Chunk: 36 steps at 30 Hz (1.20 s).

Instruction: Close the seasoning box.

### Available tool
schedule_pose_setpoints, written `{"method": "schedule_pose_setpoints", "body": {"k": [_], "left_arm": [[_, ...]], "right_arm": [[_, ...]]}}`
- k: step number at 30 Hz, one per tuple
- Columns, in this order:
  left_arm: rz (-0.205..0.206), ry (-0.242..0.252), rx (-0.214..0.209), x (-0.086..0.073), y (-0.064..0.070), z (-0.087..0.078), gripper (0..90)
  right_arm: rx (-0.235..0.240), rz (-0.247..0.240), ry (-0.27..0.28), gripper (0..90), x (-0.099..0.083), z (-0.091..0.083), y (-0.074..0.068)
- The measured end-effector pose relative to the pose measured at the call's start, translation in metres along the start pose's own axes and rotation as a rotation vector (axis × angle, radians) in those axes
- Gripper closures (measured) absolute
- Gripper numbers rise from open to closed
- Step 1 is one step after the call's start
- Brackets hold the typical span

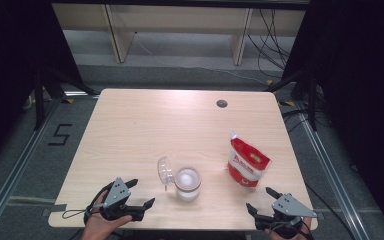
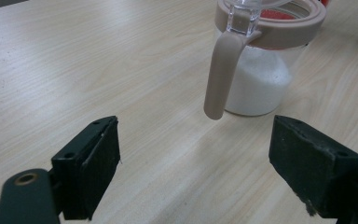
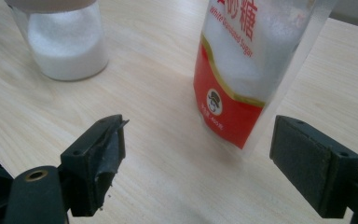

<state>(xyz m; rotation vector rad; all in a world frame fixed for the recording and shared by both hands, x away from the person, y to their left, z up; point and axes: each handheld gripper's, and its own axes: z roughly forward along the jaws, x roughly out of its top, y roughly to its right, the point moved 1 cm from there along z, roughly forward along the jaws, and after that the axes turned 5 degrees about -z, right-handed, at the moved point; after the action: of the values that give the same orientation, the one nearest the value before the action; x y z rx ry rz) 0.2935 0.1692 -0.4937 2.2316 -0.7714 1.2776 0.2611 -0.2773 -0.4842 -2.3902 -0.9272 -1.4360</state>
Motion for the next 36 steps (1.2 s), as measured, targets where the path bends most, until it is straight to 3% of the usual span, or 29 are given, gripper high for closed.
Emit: {"method": "schedule_pose_setpoints", "body": {"k": [1,3,5,6,7,8,10,11,12,13,15,16,19,24,25,28,29,33,36], "left_arm": [[-0.004,-0.001,-0.004,0.0,0.0,0.0,17.4],[0.004,0.0,-0.005,0.0,0.0,0.0,19.0],[0.016,-0.012,0.005,-0.001,-0.002,-0.002,22.4],[0.003,-0.007,-0.002,-0.001,-0.001,-0.002,25.3],[0.025,-0.008,-0.005,0.0,-0.002,-0.003,27.5],[0.004,-0.004,-0.011,0.0,-0.001,-0.002,31.1],[0.042,-0.035,-0.002,0.001,-0.003,-0.004,41.2],[0.016,-0.036,-0.001,0.0,-0.002,-0.004,47.4],[0.016,-0.036,-0.001,0.0,-0.002,-0.004,54.1],[0.032,-0.029,0.004,0.0,-0.004,-0.005,54.1],[0.021,-0.007,0.013,0.001,-0.005,-0.01,71.5],[0.043,-0.012,0.012,0.002,-0.006,-0.011,75.8],[0.036,-0.01,0.0,0.001,-0.003,-0.012,84.8],[0.028,-0.004,-0.015,0.002,-0.002,-0.011,89.4],[0.017,0.009,-0.035,0.003,0.001,-0.011,89.5],[0.053,0.006,-0.031,0.008,0.001,-0.012,89.5],[0.055,0.005,-0.033,0.009,0.001,-0.012,89.5],[0.039,0.014,-0.056,0.014,0.004,-0.008,89.5],[0.066,0.009,-0.069,0.022,0.009,-0.005,89.5]], "right_arm": [[-0.023,0.003,-0.004,19.0,0.0,0.0,-0.001],[-0.011,0.022,-0.021,19.0,0.0,0.0,-0.002],[0.0,0.006,-0.014,18.9,0.0,0.001,-0.001],[0.008,0.009,-0.009,18.9,0.0,0.002,-0.001],[0.005,0.006,-0.009,18.9,0.0,0.002,-0.001],[0.007,0.005,-0.009,18.9,0.0,0.002,-0.002],[-0.002,-0.008,-0.003,18.9,0.0,0.003,-0.001],[0.008,-0.011,-0.003,18.9,0.001,0.003,-0.001],[0.011,-0.003,-0.01,18.8,0.0,0.003,-0.002],[0.011,-0.003,-0.01,18.8,0.0,0.003,-0.002],[0.002,-0.009,-0.013,18.8,0.0,0.003,-0.001],[0.002,-0.004,-0.012,18.8,0.001,0.003,-0.001],[-0.012,-0.041,0.005,18.9,0.001,0.004,0.001],[-0.001,-0.036,0.006,19.1,0.001,0.005,0.0],[0.007,-0.01,-0.016,19.0,0.001,0.004,-0.002],[0.006,0.0,-0.016,19.0,0.001,0.005,-0.003],[-0.01,-0.029,0.0,19.0,0.001,0.005,-0.001],[-0.006,-0.028,-0.002,19.2,0.001,0.005,-0.002],[0.009,-0.004,-0.016,19.2,0.001,0.005,-0.003]]}}
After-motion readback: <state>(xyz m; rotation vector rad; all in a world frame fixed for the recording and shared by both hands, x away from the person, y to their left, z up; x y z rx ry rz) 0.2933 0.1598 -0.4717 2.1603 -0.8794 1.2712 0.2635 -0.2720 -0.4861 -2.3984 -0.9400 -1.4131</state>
